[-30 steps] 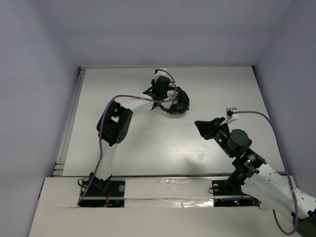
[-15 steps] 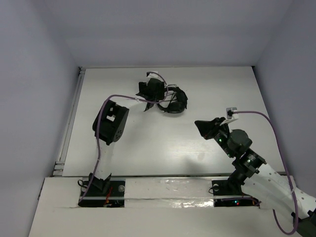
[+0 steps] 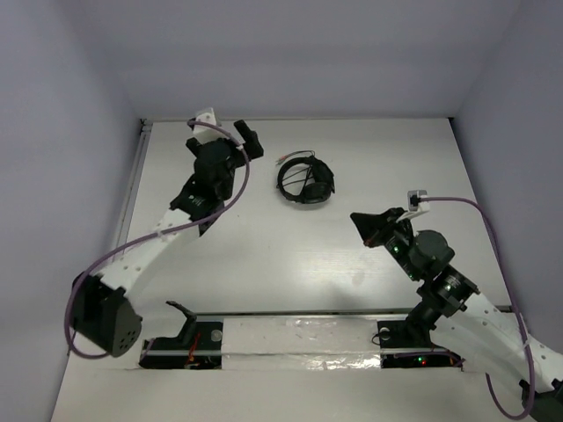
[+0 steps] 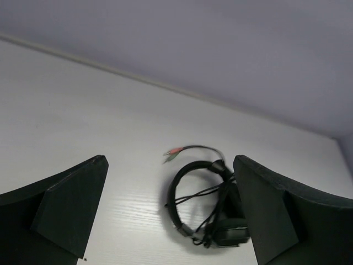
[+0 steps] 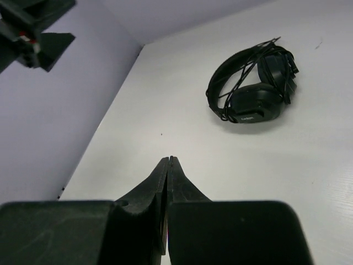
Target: Wrap the headphones
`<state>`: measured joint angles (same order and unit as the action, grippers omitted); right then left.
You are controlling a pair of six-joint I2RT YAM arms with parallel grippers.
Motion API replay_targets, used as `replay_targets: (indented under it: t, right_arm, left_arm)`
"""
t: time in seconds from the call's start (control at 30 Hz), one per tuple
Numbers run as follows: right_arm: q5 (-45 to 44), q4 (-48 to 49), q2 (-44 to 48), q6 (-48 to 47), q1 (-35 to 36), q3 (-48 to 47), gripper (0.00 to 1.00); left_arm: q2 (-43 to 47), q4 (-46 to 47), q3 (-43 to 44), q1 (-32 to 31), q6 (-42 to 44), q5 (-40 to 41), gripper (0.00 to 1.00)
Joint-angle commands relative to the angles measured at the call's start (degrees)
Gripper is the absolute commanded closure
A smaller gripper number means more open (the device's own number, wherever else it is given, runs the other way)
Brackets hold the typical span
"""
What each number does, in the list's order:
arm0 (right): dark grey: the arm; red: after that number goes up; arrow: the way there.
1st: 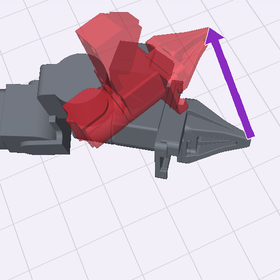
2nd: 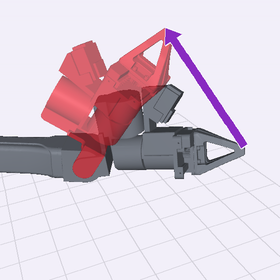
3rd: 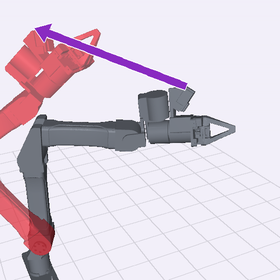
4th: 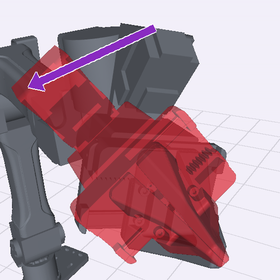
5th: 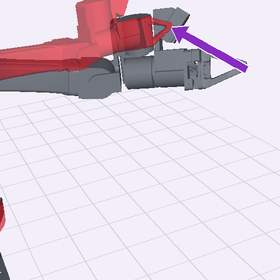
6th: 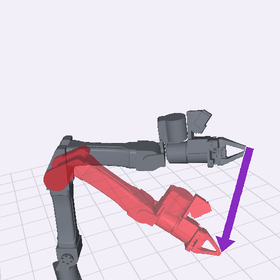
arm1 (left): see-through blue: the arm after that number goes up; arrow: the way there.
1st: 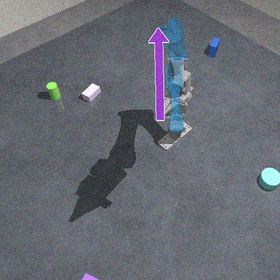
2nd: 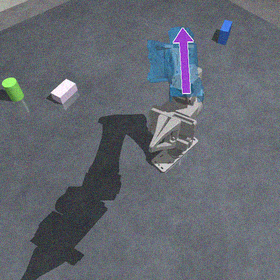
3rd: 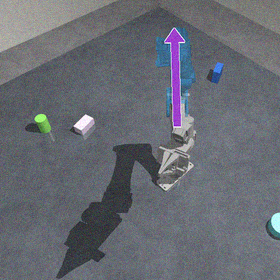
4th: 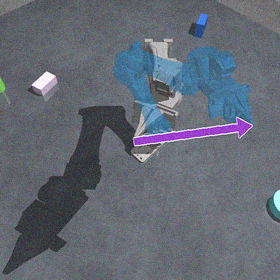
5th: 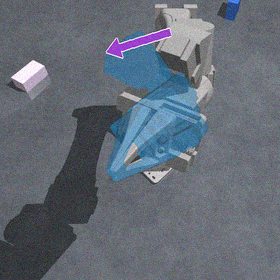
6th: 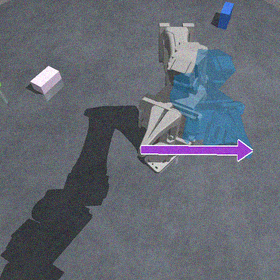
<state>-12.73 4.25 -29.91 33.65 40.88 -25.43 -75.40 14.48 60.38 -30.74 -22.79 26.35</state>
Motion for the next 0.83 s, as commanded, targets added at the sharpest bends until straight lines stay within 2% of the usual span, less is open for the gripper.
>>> replay_targets:
  t: [0.0,0.03,0.13,0.17,0.23,0.27,0.33,0.37,0.5,0.8]
  right_arm:
    - [-1.4,-1.4,2.0,-0.6,0.1,-5.1,1.00]
    - [-1.9,-3.3,2.5,-1.1,0.1,-7.1,0.98]
    - [-4.0,-7.3,4.4,-2.6,0.1,-10.9,0.76]
    - [-4.7,-9.9,4.7,-2.8,0.1,-13.7,0.54]
    - [-7.4,-12.6,5.5,-2.6,0.1,-16.7,0.38]
    - [-8.4,-15.1,5.8,-2.4,0.1,-17.9,0.26]
    - [-11.3,-17.2,6.5,-2.2,0.1,-20.9,0.14]
    - [-12.3,-19.1,7.2,-2.1,0.1,-21.6,0.01]
    - [-16.3,-21.4,8.5,-1.7,0.1,-22.8,0.00]
    - [-15.4,-20.5,8.1,-1.2,0.1,-21.9,0.00]
  left_arm:
    - [8.7,-2.6,-3.0,-0.5,-3.8,-0.5,0.01]
    - [10.9,-3.0,-3.8,-0.5,-4.0,-3.5,0.01]
    - [19.9,-5.8,-6.9,-0.5,-5.5,-7.5,0.01]
    - [22.3,-6.6,-8.3,-1.1,-5.8,-8.8,0.01]
    - [29.2,-10.2,-9.3,-1.1,-6.1,-8.7,0.01]
    - [31.7,-11.2,-10.4,-1.1,-6.1,-8.2,0.01]
    - [38.4,-14.3,-11.4,-1.1,-5.8,-7.0,0.01]
    - [40.5,-15.2,-12.0,-1.1,-5.5,-6.1,0.01]
    - [48.2,-20.7,-12.9,-1.1,-3.8,-4.6,0.01]
    - [49.3,-20.9,-14.9,-1.1,-1.7,-4.5,0.01]
